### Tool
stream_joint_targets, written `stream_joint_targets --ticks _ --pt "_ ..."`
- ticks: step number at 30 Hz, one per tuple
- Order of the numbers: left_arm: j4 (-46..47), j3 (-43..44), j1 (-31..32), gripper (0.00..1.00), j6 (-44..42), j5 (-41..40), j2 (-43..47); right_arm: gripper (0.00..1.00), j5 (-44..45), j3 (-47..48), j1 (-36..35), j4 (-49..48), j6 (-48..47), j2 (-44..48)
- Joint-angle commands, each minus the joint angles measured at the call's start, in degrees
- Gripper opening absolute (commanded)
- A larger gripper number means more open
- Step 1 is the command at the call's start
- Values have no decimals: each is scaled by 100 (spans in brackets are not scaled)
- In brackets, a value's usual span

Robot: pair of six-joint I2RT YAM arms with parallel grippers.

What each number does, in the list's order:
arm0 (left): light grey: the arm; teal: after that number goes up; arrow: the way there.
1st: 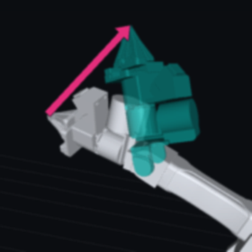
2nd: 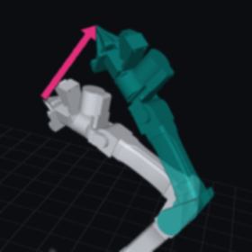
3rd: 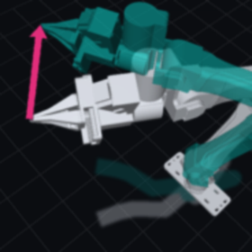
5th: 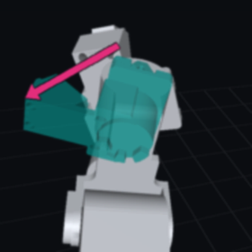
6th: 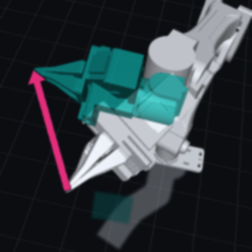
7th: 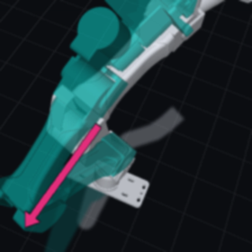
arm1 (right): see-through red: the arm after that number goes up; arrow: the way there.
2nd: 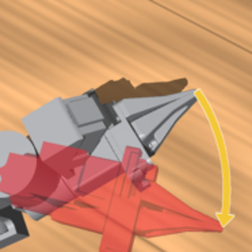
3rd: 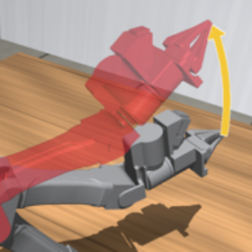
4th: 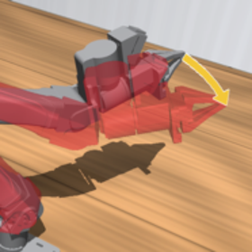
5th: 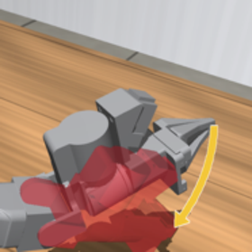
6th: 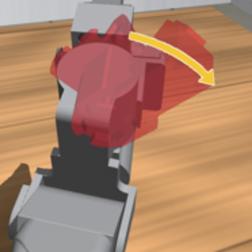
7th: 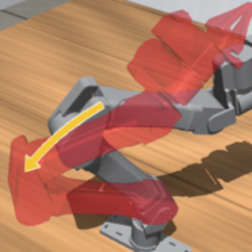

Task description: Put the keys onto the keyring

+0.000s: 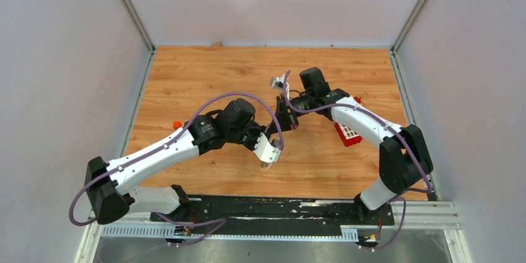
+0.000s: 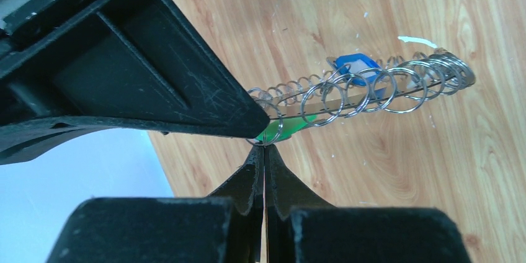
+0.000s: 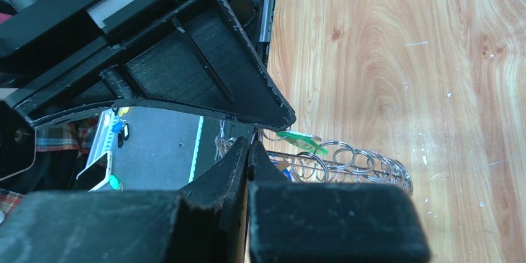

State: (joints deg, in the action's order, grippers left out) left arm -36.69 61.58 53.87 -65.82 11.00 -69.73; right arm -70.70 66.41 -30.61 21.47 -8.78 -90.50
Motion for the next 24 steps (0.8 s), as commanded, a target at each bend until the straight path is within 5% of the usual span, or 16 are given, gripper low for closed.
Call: stream_joint_targets --ticks 1,24 --pt "409 -64 146 0 22 -465 181 0 -76 170 36 -337 191 -77" --pt "929 -351 580 0 157 -1538 271 0 185 21 142 -845 1004 -56"
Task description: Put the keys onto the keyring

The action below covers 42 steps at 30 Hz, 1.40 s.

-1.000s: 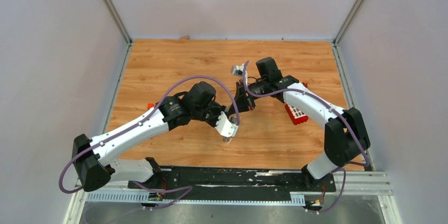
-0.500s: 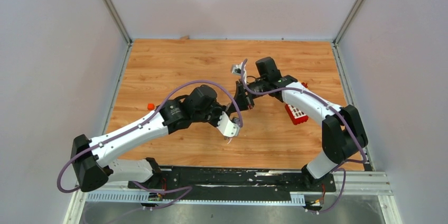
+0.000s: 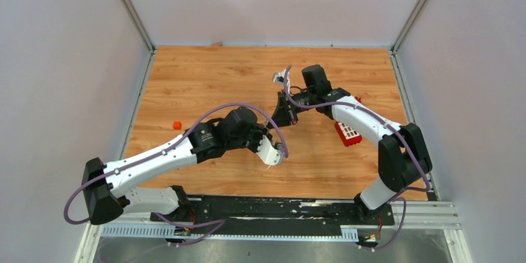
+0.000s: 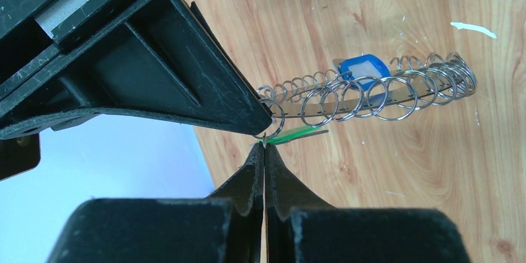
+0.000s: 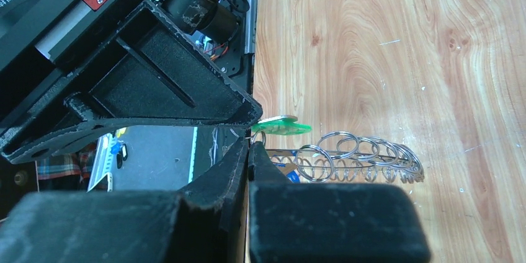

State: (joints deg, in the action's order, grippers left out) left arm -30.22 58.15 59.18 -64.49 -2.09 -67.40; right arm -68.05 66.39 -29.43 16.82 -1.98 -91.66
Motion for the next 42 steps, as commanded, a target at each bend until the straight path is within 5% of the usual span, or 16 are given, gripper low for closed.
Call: stream_joint_targets --ticks 1,42 --pt "266 1 56 0 25 -227 20 0 -85 16 25 -402 360 60" --pt "335 -129 76 0 -137 30 -203 0 -636 -305 43 -1509 1239 271"
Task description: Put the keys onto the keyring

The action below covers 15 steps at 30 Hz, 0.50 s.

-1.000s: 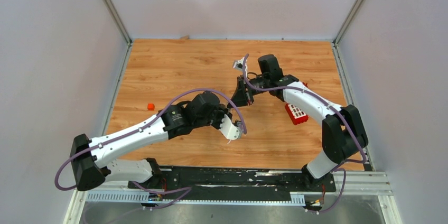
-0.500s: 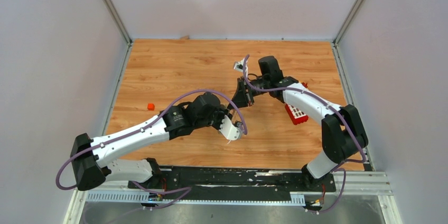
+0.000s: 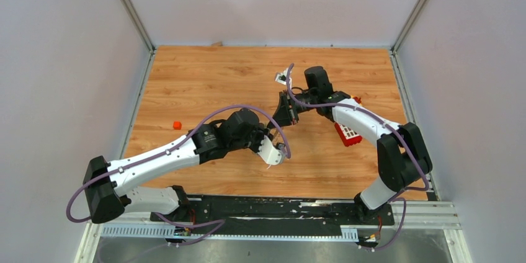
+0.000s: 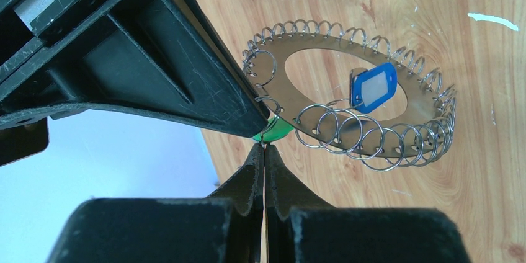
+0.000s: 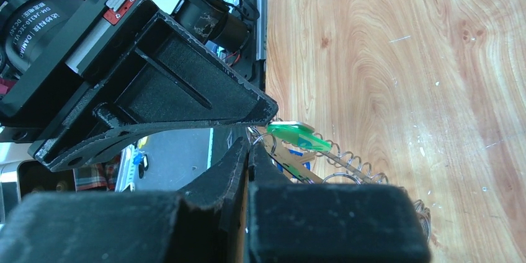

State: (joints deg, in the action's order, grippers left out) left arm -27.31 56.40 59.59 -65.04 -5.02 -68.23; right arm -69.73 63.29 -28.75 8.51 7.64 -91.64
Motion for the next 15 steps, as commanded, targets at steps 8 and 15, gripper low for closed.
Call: stream_joint_targets --ticks 8,15 --pt "-15 22 33 0 -288 462 -120 0 -565 -27 -21 -799 440 251" --pt "-157 36 35 0 -508 524 -190 0 -658 -77 -28 -1169 707 232"
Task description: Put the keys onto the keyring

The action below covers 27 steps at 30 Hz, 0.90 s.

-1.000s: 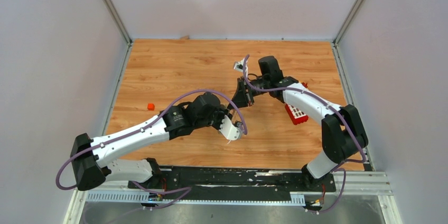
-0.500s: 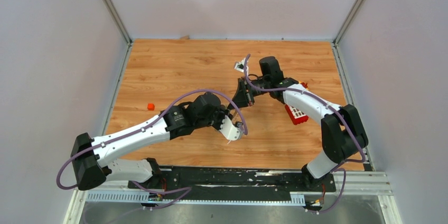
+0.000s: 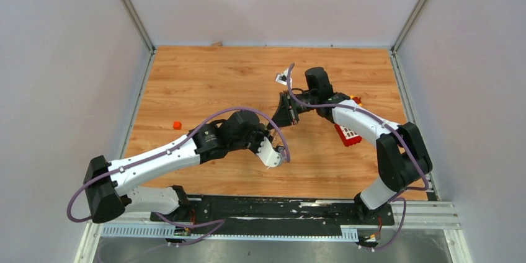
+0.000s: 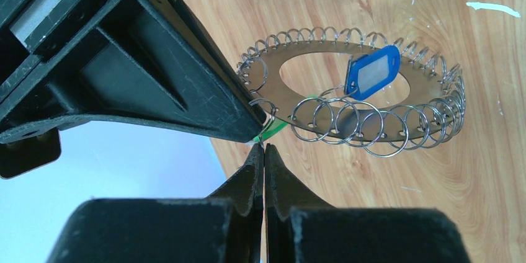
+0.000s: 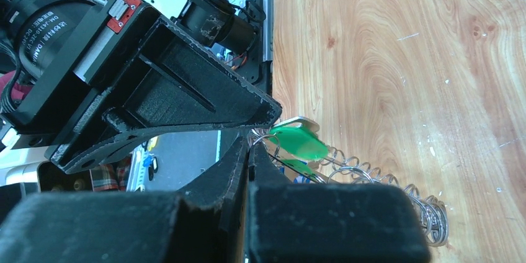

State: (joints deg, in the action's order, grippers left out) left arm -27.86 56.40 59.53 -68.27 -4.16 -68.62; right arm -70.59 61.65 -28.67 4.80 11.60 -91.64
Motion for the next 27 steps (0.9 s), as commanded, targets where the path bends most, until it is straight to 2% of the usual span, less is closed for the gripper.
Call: stream_joint_targets --ticks 1,13,27 --pt "-114 37 36 0 -205 488 -148 0 -583 75 -41 -842 359 234" --pt "-149 15 41 0 -377 597 -198 0 -649 -11 -45 -1130 573 273" --pt "-548 397 39 0 -556 655 -476 0 -649 1 -170 -1114 524 234"
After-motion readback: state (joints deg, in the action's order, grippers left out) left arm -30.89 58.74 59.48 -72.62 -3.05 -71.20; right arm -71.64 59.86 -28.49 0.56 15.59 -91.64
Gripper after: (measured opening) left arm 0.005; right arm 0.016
